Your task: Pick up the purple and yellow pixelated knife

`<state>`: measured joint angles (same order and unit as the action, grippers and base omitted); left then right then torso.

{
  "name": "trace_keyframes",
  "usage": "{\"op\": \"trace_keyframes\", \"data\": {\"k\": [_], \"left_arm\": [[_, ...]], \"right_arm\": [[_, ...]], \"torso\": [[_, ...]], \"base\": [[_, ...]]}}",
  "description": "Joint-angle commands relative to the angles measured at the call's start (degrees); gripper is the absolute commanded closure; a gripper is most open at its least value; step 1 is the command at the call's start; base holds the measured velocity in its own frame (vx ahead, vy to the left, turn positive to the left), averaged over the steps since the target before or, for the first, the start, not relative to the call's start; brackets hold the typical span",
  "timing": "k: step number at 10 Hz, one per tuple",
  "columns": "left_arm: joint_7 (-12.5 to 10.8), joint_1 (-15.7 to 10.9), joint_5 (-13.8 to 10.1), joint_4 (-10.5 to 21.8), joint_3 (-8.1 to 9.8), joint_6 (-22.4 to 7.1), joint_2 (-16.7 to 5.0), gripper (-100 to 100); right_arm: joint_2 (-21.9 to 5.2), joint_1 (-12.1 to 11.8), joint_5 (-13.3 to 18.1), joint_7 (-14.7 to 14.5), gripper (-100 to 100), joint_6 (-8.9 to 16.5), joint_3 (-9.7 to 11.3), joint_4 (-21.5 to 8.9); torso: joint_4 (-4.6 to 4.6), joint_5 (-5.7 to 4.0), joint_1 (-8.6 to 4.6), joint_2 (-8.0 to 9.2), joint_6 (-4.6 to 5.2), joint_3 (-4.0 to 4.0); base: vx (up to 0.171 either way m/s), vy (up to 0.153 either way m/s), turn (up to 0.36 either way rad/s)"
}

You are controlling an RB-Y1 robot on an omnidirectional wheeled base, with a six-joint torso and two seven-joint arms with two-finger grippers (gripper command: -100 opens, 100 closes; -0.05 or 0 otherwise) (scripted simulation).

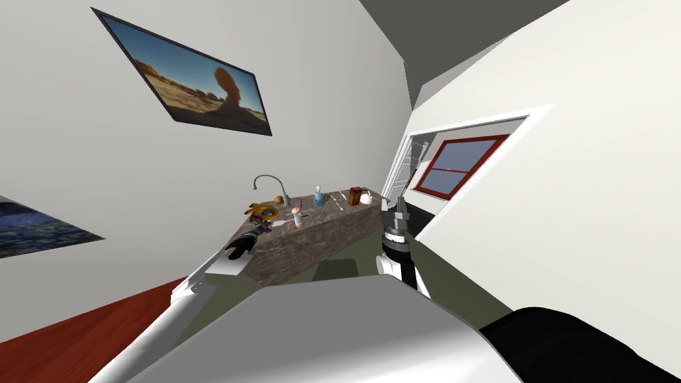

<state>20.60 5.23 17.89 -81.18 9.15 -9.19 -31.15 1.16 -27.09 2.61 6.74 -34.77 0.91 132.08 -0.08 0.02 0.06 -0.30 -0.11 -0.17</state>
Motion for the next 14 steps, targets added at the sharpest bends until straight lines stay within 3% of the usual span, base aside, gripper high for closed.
{"op": "trace_keyframes", "data": {"k": [1, 2, 3, 5, 7, 8, 10, 11, 13, 14], "left_arm": [[-0.53, 2.86, 0.01, -2.86, 0.17, 0.47, -0.14, 100], [-0.53, 4.25, 0.01, -3.17, 0.17, 0.47, -0.14, 100], [-1.46, 6.20, 0.21, -6.29, 0.65, 1.53, -0.20, 100], [-1.46, 9.21, 0.21, -7.39, 0.65, 1.53, -0.20, 100], [-2.39, 12.86, 0.40, -11.61, 1.12, 2.59, -0.26, 100], [-2.39, 14.18, 0.40, -11.61, 1.12, 2.59, -0.26, 100], [-3.31, 18.29, 0.59, -15.83, 1.60, 3.65, -0.33, 100], [-3.31, 19.15, 0.59, -15.83, 1.60, 3.65, -0.33, 100], [-4.24, 23.02, 0.78, -20.05, 2.07, 4.71, -0.39, 100], [-4.24, 24.11, 0.78, -20.05, 2.07, 4.71, -0.39, 100]], "right_arm": [[0.00, 0.00, 0.00, 0.00, 0, 0.00, 0.00, 0.00], [0.00, 0.00, 0.00, 0.00, 0, 0.00, 0.00, 0.00], [0.00, 0.01, 0.00, 0.00, 0, 0.00, 0.00, 0.00], [0.00, 0.01, 0.00, 0.00, 0, 0.00, 0.00, 0.00], [0.00, 0.00, 0.00, 0.00, 0, 0.00, 0.00, 0.00], [0.00, 0.01, 0.00, 0.00, 0, 0.00, 0.00, 0.00], [0.00, 0.00, 0.00, 0.00, 0, 0.00, 0.00, 0.00], [0.00, 0.01, 0.00, 0.00, 0, 0.00, 0.00, 0.00], [0.00, 0.01, 0.00, 0.00, 0, 0.00, 0.00, 0.00], [0.00, 0.01, 0.00, 0.00, 0, 0.00, 0.00, 0.00]], "torso": [[0.00, 0.00, 0.00, 0.00, 0.00, 0.00], [-0.02, 0.01, -0.01, 0.00, 0.03, -0.01], [-0.01, 0.03, 0.03, 0.14, 0.04, 0.05], [-0.01, 0.02, 0.02, 0.00, 0.05, -0.01], [-0.06, 0.08, 0.02, 0.02, 0.00, -0.02], [-0.07, 0.08, 0.03, -0.01, 0.04, -0.05], [-0.06, 0.09, 0.03, 0.07, 0.01, 0.00], [-0.09, 0.11, 0.03, 0.01, 0.03, -0.05], [-0.06, 0.08, 0.00, 0.08, 0.01, 0.00], [-0.07, 0.09, -0.03, 0.03, 0.05, -0.03]], "base": [[0.111, -0.017, 0.082], [0.047, -0.005, 0.000], [0.099, -0.007, 0.083], [0.085, -0.008, 0.030], [0.113, -0.011, 0.079], [0.052, -0.006, -0.010], [0.100, -0.014, 0.077], [0.056, -0.010, 0.003], [0.097, -0.026, 0.078], [0.067, -0.009, -0.002]]}}
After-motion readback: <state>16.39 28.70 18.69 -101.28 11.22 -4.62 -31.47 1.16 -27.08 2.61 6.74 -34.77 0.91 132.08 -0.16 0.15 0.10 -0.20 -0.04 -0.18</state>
